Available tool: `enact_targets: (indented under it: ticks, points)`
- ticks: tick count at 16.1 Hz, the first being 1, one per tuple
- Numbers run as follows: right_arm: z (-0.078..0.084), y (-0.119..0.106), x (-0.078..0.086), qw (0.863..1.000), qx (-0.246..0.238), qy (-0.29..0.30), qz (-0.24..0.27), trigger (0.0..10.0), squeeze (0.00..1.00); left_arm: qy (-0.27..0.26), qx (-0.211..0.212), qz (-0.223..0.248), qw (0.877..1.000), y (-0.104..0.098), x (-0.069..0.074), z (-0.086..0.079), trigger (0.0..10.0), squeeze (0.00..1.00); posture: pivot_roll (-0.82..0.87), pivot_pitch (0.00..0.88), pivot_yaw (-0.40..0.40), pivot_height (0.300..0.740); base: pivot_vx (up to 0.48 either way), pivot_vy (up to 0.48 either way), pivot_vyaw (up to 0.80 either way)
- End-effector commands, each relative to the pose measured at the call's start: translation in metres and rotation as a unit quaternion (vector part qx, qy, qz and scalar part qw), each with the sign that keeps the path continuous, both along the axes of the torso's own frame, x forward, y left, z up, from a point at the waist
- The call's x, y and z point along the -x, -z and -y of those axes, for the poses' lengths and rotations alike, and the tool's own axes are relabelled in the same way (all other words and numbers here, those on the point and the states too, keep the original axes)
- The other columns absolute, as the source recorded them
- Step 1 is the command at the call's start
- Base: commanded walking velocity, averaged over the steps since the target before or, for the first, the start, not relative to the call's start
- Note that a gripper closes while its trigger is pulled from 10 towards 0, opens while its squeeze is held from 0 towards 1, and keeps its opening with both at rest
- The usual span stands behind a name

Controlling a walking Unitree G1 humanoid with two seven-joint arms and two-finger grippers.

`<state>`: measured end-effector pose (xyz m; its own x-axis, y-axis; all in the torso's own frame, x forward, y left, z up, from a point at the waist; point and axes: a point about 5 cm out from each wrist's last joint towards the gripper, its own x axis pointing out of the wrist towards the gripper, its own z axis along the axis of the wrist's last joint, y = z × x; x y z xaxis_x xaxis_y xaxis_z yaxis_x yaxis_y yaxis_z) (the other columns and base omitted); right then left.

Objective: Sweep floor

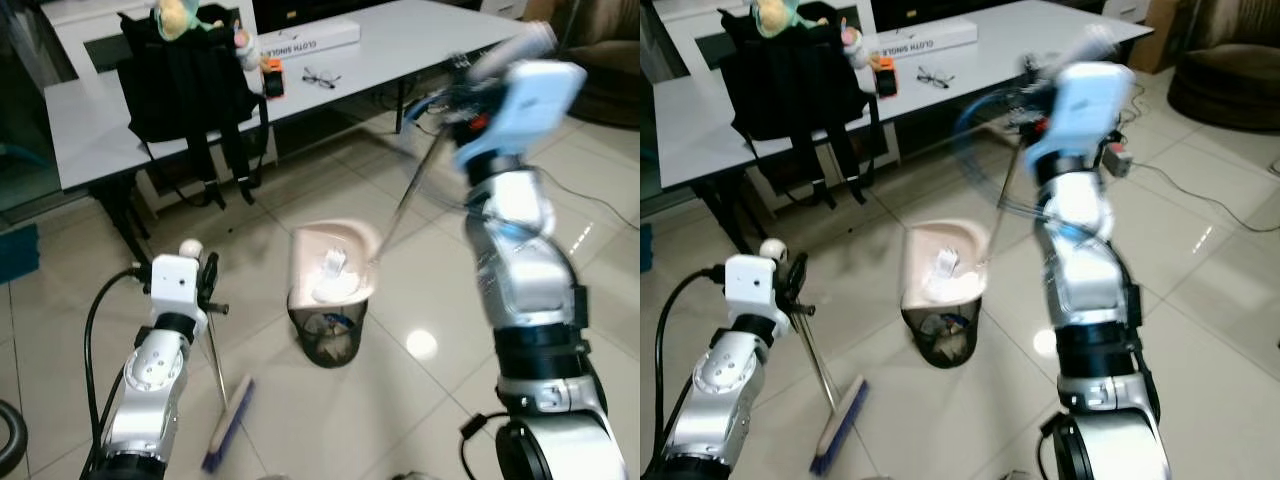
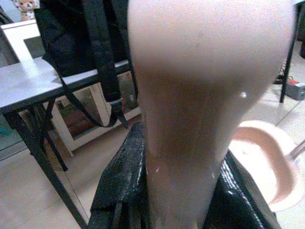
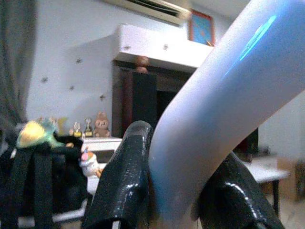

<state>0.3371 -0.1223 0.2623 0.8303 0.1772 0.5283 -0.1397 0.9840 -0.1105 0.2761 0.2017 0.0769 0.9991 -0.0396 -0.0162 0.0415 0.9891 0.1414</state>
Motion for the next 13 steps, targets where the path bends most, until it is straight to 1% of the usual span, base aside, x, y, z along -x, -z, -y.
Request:
enact_targets:
  ticks: [1, 4, 5, 9, 10, 11, 12, 13]
  points:
    - [-0.011, -0.008, 0.008, 0.998, 0.035, -0.018, 0.052, 10.0, 0.00, 0.006, -0.006, 0.018, 1.000, -0.007, -0.005, 0.000, 10.0, 0.00, -0.01, 0.000, 0.096, 0.740, 0.000, 0.000, 0.00]
    - [-0.041, 0.006, 0.019, 0.992, 0.072, -0.067, 0.079, 10.0, 0.00, 0.008, -0.008, 0.014, 1.000, -0.003, -0.006, 0.000, 10.0, 0.00, -0.01, 0.000, 0.097, 0.740, 0.000, 0.000, 0.00]
    - [-0.052, 0.010, 0.023, 0.987, 0.102, -0.089, 0.092, 10.0, 0.00, 0.008, -0.009, 0.012, 1.000, -0.002, -0.006, -0.001, 10.0, 0.00, 0.00, 0.000, 0.097, 0.740, 0.000, 0.000, 0.00]
    - [-0.075, 0.021, 0.036, 0.973, 0.154, -0.114, 0.130, 10.0, 0.00, 0.005, -0.011, 0.005, 1.000, 0.008, -0.003, -0.006, 10.0, 0.00, 0.00, 0.000, 0.096, 0.740, 0.000, 0.000, 0.00]
    - [-0.081, 0.024, 0.040, 0.963, 0.189, -0.122, 0.151, 10.0, 0.00, 0.005, -0.011, 0.004, 1.000, 0.010, -0.003, -0.006, 10.0, 0.00, 0.00, 0.000, 0.096, 0.740, 0.000, 0.000, 0.00]
    - [-0.086, 0.027, 0.046, 0.957, 0.195, -0.132, 0.169, 10.0, 0.00, 0.006, -0.012, 0.000, 1.000, 0.014, -0.003, -0.005, 10.0, 0.00, 0.00, 0.000, 0.095, 0.740, 0.000, 0.000, 0.00]
    - [-0.088, 0.028, 0.049, 0.958, 0.186, -0.139, 0.169, 10.0, 0.00, 0.005, -0.012, -0.003, 1.000, 0.017, -0.003, -0.004, 10.0, 0.00, 0.00, 0.000, 0.095, 0.740, 0.000, 0.000, 0.00]
    - [-0.091, 0.031, 0.051, 0.956, 0.188, -0.151, 0.168, 10.0, 0.00, 0.004, -0.012, -0.009, 1.000, 0.020, -0.004, -0.005, 10.0, 0.00, 0.00, 0.000, 0.095, 0.740, 0.000, 0.000, 0.00]
